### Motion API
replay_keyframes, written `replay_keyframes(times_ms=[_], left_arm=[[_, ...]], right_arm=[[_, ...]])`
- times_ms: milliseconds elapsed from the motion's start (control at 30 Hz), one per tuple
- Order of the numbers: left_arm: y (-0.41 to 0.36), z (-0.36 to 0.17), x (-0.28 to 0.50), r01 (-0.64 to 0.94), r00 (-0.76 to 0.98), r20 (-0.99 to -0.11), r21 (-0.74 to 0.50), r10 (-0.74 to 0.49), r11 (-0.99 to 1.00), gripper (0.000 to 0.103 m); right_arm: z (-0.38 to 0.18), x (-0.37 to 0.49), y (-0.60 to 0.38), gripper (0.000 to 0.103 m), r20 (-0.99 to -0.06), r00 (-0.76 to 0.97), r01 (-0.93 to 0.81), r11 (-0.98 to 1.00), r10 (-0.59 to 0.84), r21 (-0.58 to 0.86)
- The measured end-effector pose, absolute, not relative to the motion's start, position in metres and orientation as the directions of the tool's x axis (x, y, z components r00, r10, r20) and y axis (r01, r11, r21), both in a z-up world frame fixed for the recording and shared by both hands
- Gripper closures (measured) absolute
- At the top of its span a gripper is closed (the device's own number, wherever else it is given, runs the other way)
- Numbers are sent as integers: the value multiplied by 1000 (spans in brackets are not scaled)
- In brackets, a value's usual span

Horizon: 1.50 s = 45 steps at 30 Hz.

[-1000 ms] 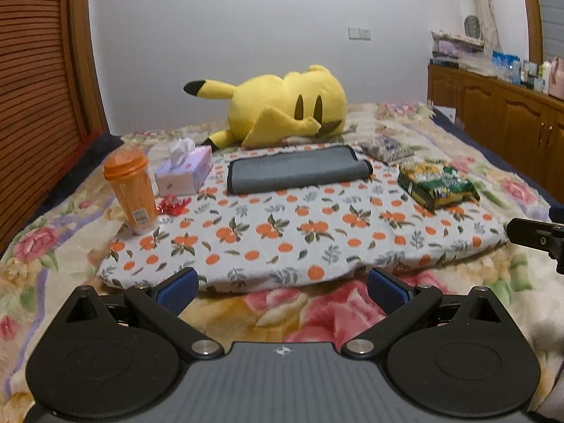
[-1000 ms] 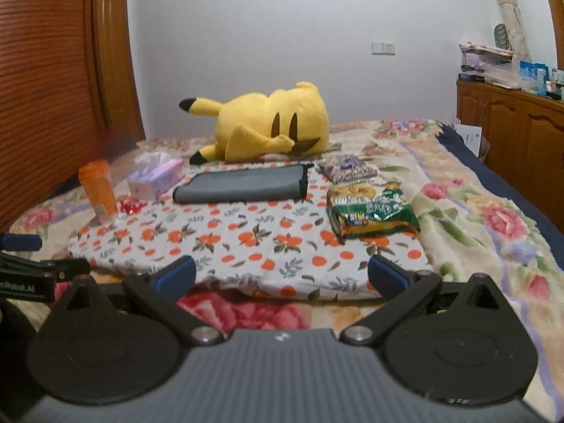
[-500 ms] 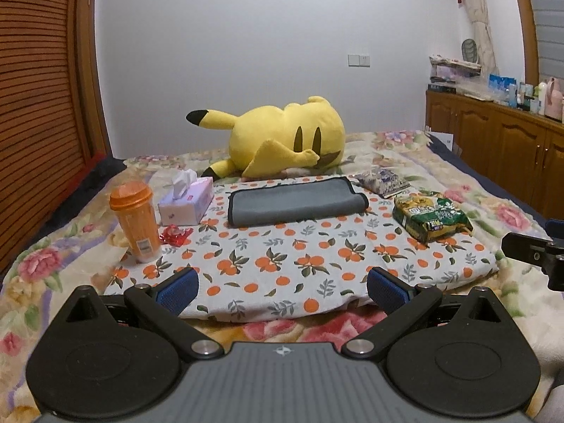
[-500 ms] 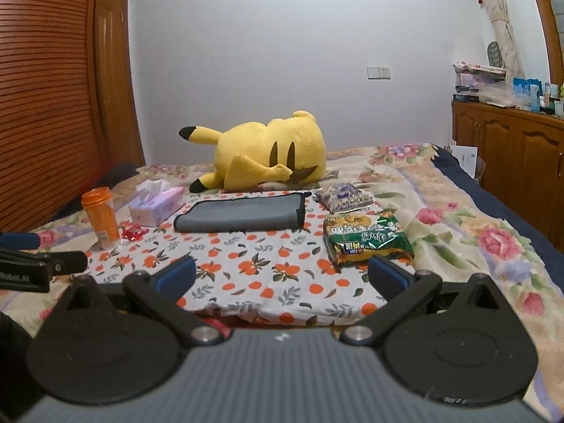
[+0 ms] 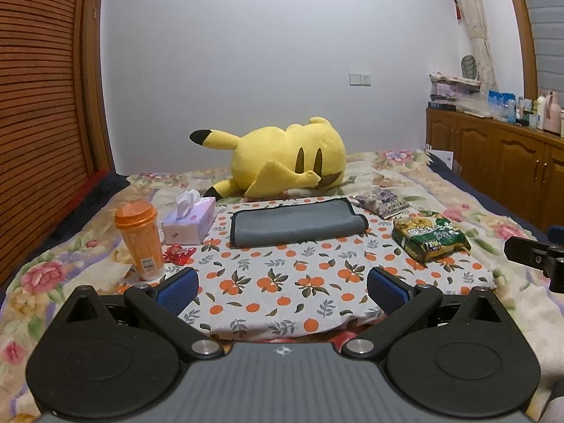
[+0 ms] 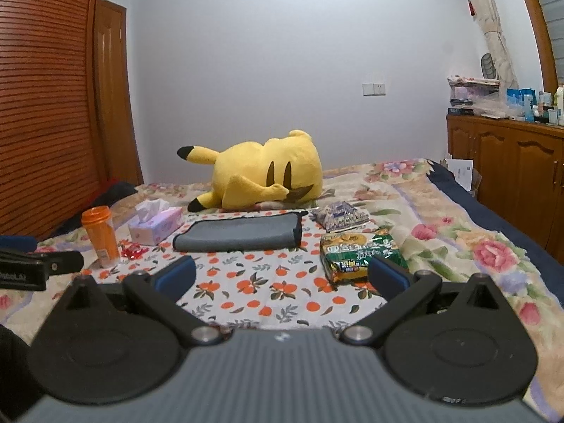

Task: Fold towel

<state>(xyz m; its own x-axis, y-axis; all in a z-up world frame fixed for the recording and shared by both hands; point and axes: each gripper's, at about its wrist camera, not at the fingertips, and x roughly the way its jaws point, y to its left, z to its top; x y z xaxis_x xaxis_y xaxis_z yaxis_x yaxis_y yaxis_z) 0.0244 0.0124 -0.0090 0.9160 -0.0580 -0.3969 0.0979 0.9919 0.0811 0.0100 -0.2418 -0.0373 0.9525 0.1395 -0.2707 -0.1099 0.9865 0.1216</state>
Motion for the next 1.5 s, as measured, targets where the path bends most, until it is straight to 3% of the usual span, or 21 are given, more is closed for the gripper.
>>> replay_keyframes(times_ms=[1500], left_arm=[[14, -8, 22, 91, 926, -375, 98, -48, 991, 0]], right_arm=[[-35, 7, -242, 0, -249, 959, -106, 988, 131, 113]])
